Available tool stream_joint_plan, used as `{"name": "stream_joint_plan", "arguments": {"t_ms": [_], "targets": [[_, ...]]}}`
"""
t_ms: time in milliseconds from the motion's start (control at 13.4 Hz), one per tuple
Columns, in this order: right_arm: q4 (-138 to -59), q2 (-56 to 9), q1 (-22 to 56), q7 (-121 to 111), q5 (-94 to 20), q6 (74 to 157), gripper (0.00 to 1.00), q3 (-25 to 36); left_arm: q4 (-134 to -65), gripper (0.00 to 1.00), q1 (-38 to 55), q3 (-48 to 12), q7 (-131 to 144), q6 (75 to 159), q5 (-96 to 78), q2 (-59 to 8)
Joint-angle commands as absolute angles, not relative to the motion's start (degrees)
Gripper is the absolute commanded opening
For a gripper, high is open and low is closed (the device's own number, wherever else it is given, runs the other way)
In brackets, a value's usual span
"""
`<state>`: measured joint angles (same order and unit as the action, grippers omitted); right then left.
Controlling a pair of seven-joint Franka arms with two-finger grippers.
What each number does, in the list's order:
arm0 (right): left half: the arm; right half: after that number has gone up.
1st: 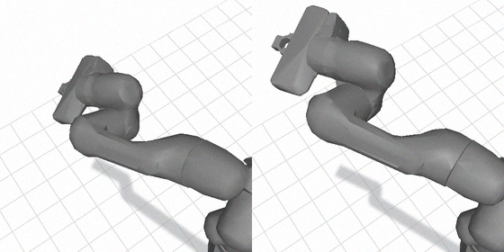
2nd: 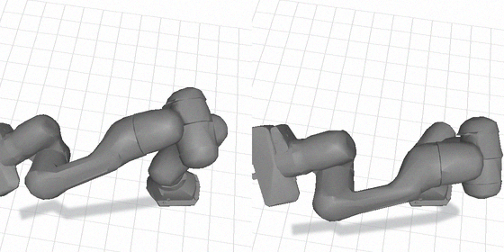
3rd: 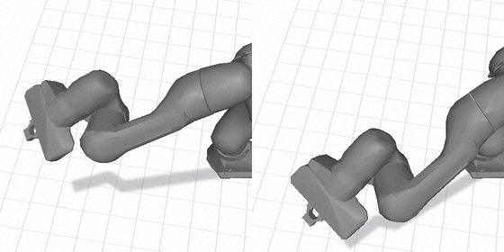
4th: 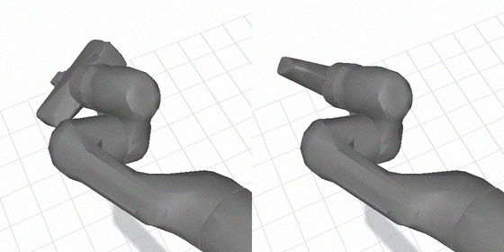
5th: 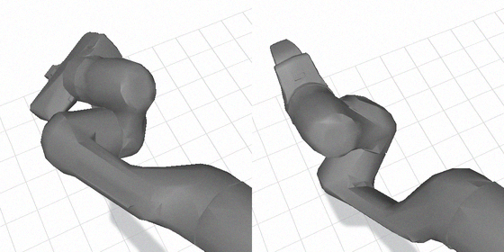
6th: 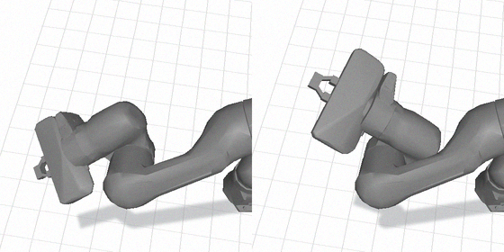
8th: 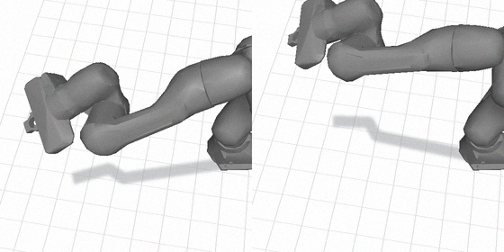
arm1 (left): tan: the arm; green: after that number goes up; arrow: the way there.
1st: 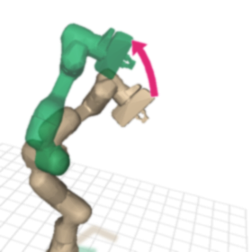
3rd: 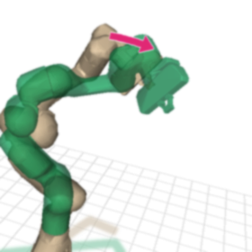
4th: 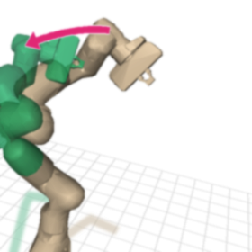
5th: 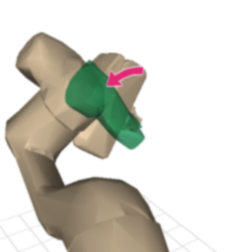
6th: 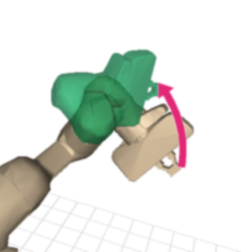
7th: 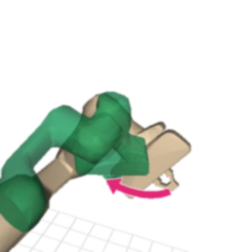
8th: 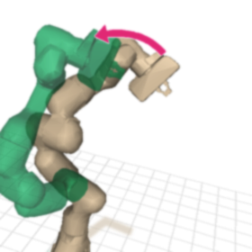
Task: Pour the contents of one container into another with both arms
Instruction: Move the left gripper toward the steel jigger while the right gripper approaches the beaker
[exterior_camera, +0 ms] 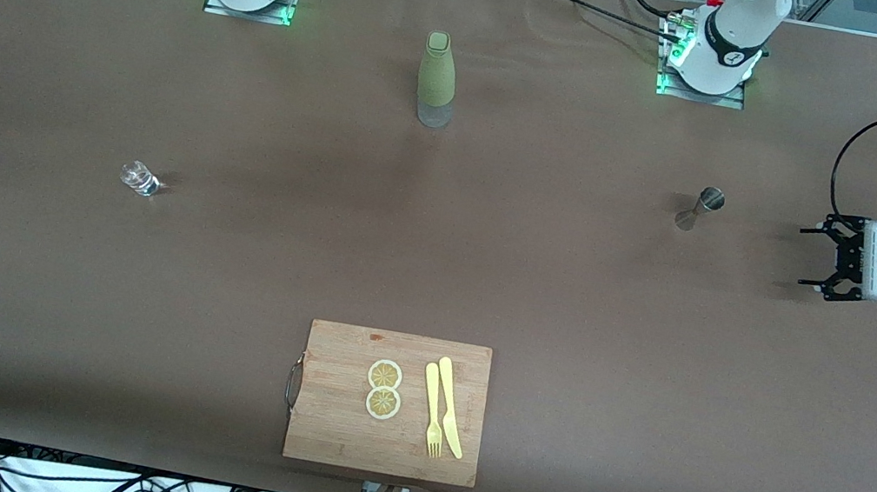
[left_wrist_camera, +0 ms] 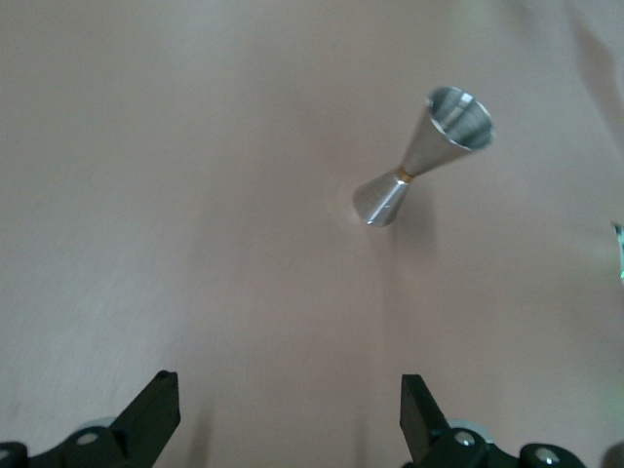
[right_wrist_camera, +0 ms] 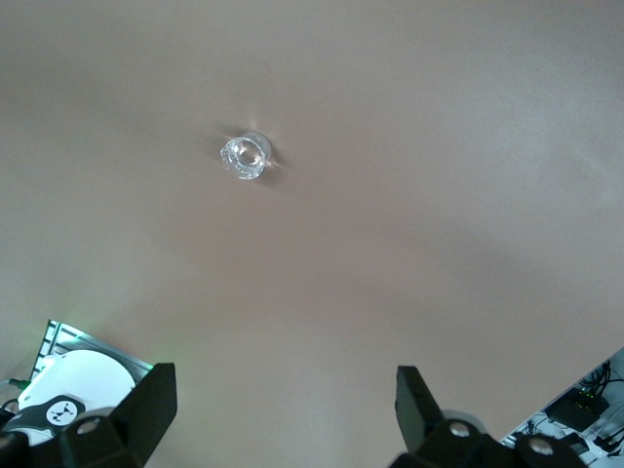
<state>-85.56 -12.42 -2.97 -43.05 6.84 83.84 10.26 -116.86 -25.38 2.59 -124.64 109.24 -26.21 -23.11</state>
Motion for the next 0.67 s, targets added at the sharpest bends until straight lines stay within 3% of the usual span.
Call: {"name": "stream_joint_plan", "arguments": {"t_ms": [0,596], "targets": [[-86.13,-12.39,-3.78,-44.3,5.89,84.29,1.0,9.76,-119.08,1.0,-25.93,2.29,-139.96,109.34,-30.49,-24.51],[-90.43,-15.03,-8.25,-61.76,-8.06,86.47,1.0,10.11,-121.02,1.0,-26.02,2.2,-158.02,104.68,-36.64,-32.25]]}}
